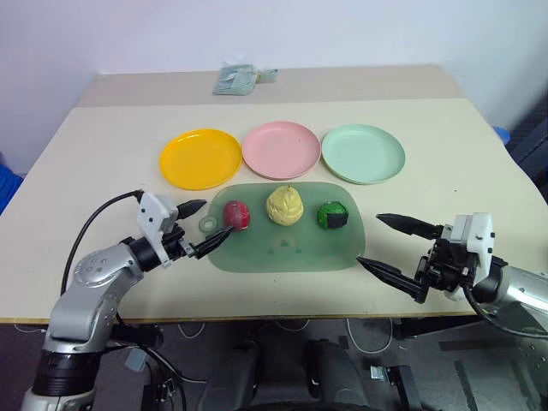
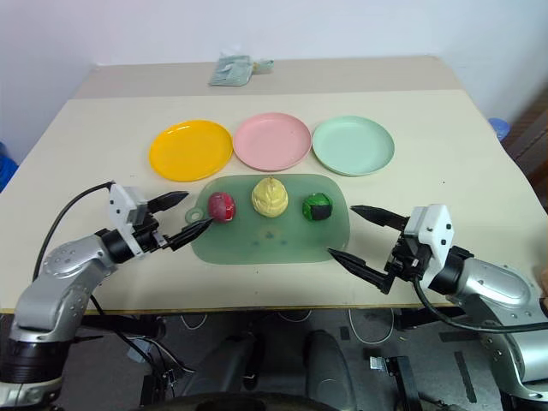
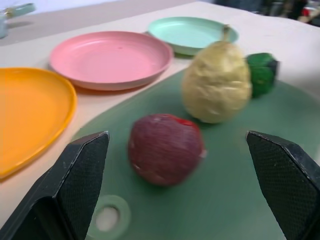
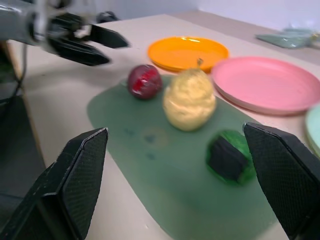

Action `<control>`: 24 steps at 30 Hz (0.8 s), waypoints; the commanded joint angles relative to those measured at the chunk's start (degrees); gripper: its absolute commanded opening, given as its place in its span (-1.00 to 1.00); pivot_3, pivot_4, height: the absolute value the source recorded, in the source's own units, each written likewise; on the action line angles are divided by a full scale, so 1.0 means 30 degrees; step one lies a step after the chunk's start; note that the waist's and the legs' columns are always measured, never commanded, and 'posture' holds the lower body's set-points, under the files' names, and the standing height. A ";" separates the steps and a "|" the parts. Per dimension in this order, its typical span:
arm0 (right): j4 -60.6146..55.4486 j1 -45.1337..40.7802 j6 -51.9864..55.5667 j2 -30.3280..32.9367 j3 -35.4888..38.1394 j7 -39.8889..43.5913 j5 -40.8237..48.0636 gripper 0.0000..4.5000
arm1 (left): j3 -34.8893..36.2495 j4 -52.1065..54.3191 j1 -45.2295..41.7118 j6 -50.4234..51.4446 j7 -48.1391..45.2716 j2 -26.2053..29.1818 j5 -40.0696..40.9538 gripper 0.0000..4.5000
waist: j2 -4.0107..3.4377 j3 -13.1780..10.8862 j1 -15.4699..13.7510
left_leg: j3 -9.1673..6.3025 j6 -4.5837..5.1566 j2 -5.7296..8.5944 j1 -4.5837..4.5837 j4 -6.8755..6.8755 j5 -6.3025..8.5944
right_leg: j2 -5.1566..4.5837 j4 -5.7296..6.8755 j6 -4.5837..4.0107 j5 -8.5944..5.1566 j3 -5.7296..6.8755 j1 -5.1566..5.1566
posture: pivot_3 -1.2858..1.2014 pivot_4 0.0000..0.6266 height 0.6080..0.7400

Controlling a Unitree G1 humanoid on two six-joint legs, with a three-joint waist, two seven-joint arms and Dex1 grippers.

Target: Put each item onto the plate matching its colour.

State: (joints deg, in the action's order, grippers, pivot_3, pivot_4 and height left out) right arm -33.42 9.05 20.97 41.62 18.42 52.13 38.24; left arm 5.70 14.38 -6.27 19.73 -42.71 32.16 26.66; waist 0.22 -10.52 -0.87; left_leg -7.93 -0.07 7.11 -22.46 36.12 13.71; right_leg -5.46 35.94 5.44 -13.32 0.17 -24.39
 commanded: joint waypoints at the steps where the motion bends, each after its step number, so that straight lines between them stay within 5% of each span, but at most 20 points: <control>1: -0.1050 -0.0222 -0.0191 0.0182 -0.0186 0.0068 0.0208 0.96 | -0.0598 -0.0551 -0.0851 -0.0245 0.0617 -0.0462 -0.0884 1.00 | 0.0013 -0.0006 -0.0005 | 0.0000 0.0000 0.0000 0.0000 -0.0002 0.0000 | 0.0000 -0.0002 0.0026 0.0016 0.0000 0.0000 | 0.03 -0.52 1.00; 20: 0.0226 -0.1518 -0.1580 -0.0336 -0.2029 0.0322 -0.1104 0.96 | -0.2177 -0.4495 -0.3323 -0.1166 0.0184 -0.1928 -0.2751 1.00 | 0.0031 -0.0008 -0.0030 | -0.0001 0.0000 0.0001 0.0000 0.0005 -0.0002 | 0.0004 0.0000 0.0049 0.0032 0.0004 0.0001 | 0.03 -0.52 1.00; 24: 0.0295 -0.1420 -0.1726 -0.0382 -0.1918 0.0285 -0.1190 1.00 | -0.2195 -0.4983 -0.3557 -0.1343 0.0221 -0.2113 -0.2972 0.39 | 0.0033 -0.0009 0.0003 | -0.0001 0.0005 0.0003 -0.0003 0.0002 0.0001 | 0.0004 0.0000 0.0057 0.0036 0.0004 -0.0006 | 0.03 -0.52 1.00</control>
State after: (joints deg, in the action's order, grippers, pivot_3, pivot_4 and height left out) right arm -31.95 4.76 17.01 40.86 11.79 53.16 34.48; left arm -1.30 -1.07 -16.26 16.84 -41.85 25.71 17.99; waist 0.32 -10.54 -0.86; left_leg -7.93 -0.06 7.13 -22.47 36.14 13.71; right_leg -5.45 35.95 5.61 -13.21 0.18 -24.41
